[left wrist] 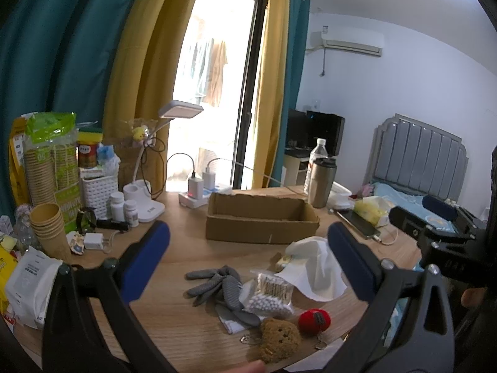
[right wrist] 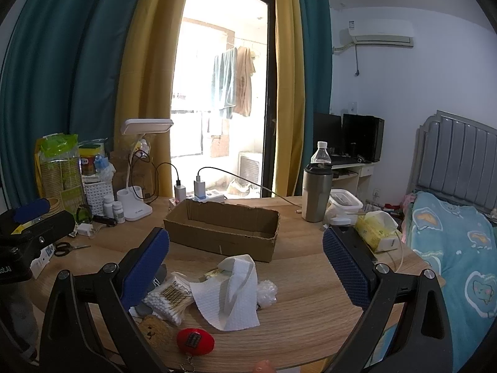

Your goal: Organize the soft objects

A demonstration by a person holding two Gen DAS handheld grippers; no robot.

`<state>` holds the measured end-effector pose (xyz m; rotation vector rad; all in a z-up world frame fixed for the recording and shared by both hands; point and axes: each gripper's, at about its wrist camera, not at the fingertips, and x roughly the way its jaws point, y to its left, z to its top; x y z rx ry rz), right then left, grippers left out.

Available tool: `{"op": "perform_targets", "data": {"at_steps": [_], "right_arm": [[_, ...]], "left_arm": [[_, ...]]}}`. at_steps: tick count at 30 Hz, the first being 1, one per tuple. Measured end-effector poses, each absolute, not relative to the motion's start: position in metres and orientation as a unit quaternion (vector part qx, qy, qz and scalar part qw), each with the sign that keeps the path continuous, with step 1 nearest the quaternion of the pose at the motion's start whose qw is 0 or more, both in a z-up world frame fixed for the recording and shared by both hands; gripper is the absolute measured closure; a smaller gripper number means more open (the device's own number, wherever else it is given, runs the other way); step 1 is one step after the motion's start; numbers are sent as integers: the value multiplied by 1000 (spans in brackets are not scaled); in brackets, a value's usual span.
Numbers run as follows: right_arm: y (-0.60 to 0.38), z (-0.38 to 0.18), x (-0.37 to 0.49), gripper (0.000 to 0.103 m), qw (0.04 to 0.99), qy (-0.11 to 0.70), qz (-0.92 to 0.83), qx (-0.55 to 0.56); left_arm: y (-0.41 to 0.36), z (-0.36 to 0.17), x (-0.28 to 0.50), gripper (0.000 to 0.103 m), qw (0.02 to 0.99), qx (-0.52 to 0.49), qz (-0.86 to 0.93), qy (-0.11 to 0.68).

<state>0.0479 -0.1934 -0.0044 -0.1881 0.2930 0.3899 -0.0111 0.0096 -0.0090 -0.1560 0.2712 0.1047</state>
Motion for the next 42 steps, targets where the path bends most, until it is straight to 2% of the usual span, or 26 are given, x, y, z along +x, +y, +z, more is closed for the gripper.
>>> {"op": "perform_targets", "data": {"at_steps": [26,42], "right_arm": [[-191,-9,47,2,964,150,200,-93],[-180,-31,58,2,954,182,214,-101]], "left_arm": [[9,-10,-10,1,986,-80,51,138],[10,-38,2,1,980,-80,47,175]]}}
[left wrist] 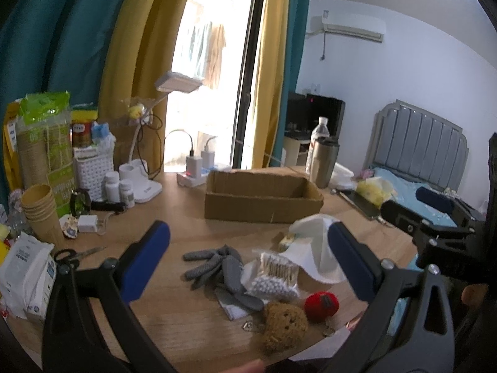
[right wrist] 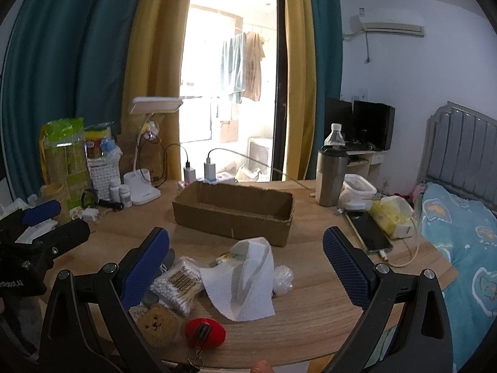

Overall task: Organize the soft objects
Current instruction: 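Grasp the brown teddy bear with the left tool while the right tool grasps the red pouch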

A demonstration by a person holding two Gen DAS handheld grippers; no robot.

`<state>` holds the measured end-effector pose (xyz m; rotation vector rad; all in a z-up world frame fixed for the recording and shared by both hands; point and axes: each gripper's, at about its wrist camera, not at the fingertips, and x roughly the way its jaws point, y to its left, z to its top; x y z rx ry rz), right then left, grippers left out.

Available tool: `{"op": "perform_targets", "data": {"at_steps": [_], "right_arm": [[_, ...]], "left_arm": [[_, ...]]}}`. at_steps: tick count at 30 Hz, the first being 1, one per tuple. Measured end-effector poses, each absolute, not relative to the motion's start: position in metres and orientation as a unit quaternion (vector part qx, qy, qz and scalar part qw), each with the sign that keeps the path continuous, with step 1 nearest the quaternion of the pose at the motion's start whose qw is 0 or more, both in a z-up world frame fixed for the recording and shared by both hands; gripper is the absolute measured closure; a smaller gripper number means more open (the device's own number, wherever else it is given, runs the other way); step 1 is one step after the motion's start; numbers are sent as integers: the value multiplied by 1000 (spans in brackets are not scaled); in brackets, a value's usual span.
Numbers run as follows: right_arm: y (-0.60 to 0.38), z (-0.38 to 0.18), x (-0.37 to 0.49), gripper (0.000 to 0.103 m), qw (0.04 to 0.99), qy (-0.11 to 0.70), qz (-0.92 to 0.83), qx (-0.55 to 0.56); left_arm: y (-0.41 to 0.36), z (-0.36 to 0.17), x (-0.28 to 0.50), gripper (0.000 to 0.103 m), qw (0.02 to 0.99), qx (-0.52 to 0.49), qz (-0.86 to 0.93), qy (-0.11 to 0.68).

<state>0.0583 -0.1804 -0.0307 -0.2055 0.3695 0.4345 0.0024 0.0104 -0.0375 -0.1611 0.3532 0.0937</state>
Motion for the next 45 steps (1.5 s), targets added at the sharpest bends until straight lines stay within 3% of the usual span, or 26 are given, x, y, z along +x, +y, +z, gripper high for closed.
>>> {"op": "perform_targets", "data": {"at_steps": [22,25,32,37,41,45], "right_arm": [[-169,-95,74,7,920,278,240,-137],[-166,-104,75,20,913,292,246,-143],[-166,-118,78,22,903,315,257,-137],[-167,-126,81,27,893,335,270,-130],[-168,-134,81,28,886,345,282,-127],[-166,-142,82,32,879,354,291,-132]], "left_arm": [[5,-109,34,1,954,-72,8,291],[4,-120,38,1,948,-74,-3,308],[-7,-134,42,2,940,-64,-40,334],[-14,-139,46,12,934,-53,-48,349],[-21,-144,49,15,929,-40,-58,363],[-27,-150,50,28,922,-37,-78,378]]}}
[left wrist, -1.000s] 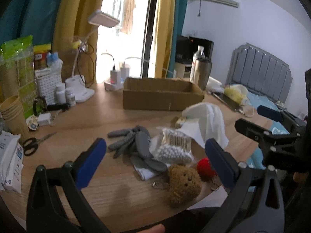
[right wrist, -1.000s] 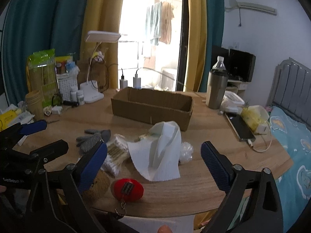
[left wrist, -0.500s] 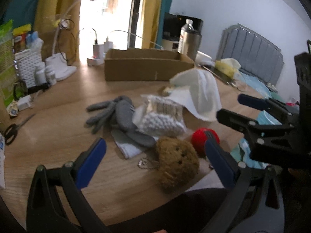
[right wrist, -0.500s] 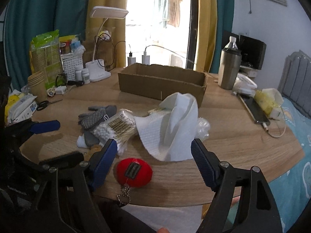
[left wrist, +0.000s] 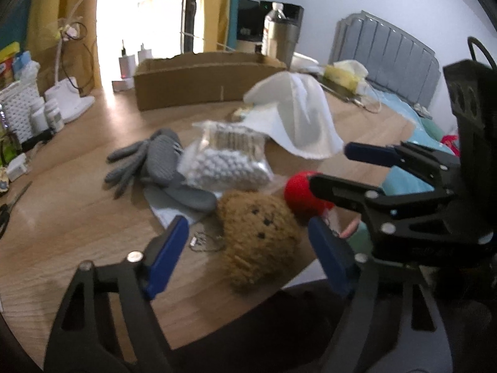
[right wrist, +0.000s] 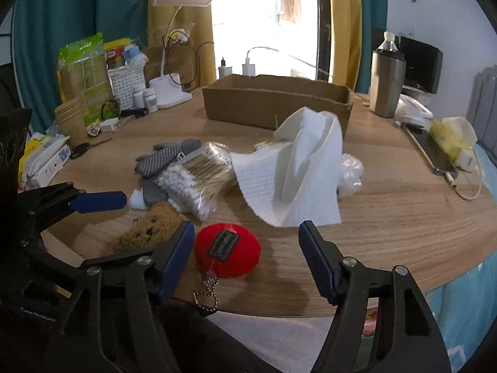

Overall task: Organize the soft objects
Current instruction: 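Grasp the brown teddy bear with the left tool while the right tool grasps the red pouch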

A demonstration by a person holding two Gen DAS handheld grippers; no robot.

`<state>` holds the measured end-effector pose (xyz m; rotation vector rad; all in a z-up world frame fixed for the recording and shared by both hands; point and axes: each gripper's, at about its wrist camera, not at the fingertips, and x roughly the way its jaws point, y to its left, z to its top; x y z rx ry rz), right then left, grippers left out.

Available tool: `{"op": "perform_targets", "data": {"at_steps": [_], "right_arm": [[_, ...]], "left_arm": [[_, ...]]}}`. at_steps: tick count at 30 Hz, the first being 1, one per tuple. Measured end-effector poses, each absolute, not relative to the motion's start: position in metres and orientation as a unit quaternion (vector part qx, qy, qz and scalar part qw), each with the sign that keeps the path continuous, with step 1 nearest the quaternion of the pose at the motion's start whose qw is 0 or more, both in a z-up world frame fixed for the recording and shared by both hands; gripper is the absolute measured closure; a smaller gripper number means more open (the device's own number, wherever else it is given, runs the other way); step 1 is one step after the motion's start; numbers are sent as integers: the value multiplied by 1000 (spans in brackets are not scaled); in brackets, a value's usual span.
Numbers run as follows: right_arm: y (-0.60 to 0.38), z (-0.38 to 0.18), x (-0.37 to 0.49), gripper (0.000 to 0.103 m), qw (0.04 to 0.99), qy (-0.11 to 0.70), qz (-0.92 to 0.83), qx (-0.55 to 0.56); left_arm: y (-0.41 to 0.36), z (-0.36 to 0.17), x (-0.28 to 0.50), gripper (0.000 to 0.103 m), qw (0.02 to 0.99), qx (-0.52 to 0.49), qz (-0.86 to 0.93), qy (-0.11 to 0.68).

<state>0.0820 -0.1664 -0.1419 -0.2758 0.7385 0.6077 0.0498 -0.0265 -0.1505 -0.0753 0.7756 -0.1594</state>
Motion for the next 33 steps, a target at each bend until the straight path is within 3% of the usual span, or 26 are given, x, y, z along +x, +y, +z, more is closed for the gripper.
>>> {"op": "perform_targets", "data": {"at_steps": [6,11,19,21,33], "right_arm": [[-161,-151,84,37,873,365,296,-135],[-159,-158,88,38,868,375,300,-128],[-156,-161,90,50,864,374,311,-129],[-153,-160,88,58,863,372,315,-134],[-158,-146,82,62,870,347,324,-131]], "left_arm": [[-29,-160,54,34,912,-39,-94,397],[-29,-165,56,45,908,-42,-99,405],[-31,-166,57,56,905,-42,-109,409],[-32,-165,58,57,905,-43,-113,408],[-27,-147,51,58,917,-53,-114,379]]}}
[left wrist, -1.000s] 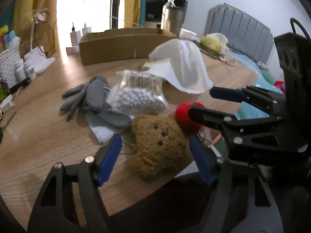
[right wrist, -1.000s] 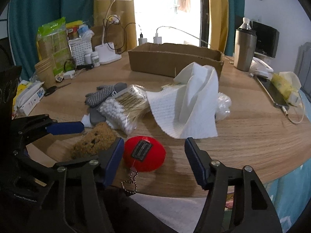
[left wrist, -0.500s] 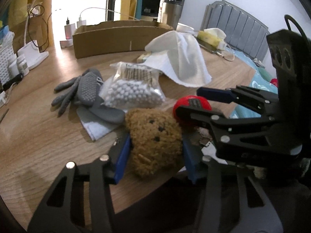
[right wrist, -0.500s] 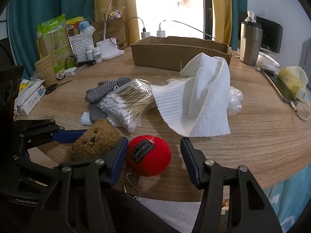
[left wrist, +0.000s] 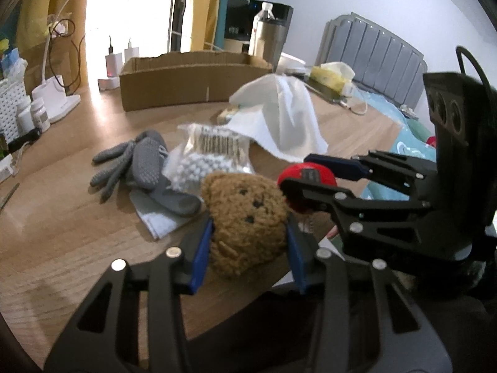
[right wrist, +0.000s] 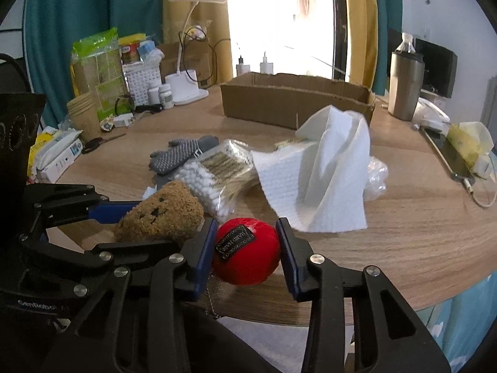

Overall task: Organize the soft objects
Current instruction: 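Grasp the brown teddy bear with the left tool while the right tool grasps the red pouch, then carry the teddy bear and red pouch over the cardboard box with both tools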

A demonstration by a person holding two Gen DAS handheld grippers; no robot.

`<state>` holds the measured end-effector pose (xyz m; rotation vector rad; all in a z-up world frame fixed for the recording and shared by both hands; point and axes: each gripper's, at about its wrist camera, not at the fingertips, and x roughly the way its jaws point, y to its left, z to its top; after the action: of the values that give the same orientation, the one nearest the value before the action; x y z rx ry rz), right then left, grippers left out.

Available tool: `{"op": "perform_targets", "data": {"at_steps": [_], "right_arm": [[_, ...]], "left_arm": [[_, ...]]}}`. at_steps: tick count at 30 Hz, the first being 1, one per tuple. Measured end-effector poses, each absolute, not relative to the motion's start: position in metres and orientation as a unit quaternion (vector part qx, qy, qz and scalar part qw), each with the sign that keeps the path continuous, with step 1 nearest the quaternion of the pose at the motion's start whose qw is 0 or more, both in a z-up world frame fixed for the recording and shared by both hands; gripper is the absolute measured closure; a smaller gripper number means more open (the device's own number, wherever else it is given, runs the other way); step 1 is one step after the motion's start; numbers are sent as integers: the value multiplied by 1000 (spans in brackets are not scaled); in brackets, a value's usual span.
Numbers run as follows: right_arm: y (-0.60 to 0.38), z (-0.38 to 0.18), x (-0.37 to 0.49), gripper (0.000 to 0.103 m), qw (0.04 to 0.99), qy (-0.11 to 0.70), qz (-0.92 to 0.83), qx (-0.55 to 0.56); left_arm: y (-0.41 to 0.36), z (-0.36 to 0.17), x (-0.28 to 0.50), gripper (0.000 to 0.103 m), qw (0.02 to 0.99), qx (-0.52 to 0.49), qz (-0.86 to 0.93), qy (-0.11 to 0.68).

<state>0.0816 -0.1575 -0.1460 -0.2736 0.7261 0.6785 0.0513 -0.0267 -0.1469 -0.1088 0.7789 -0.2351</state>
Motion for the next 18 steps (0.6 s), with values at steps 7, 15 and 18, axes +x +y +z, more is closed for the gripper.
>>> {"op": "perform_targets", "data": {"at_steps": [7,15,18], "right_arm": [[-161,-127,78,62,879,326,325,-125],[-163,-107,81,62,888,299,328,-118],[-164,-99,86,62,893,289,326,-109]], "left_arm": [[-22,-131,47,58,926,-57,-110,357],[-15,-116,46,58,935,-61,-107,333],[-11,-106,48,58,941,-61,-106,316]]}}
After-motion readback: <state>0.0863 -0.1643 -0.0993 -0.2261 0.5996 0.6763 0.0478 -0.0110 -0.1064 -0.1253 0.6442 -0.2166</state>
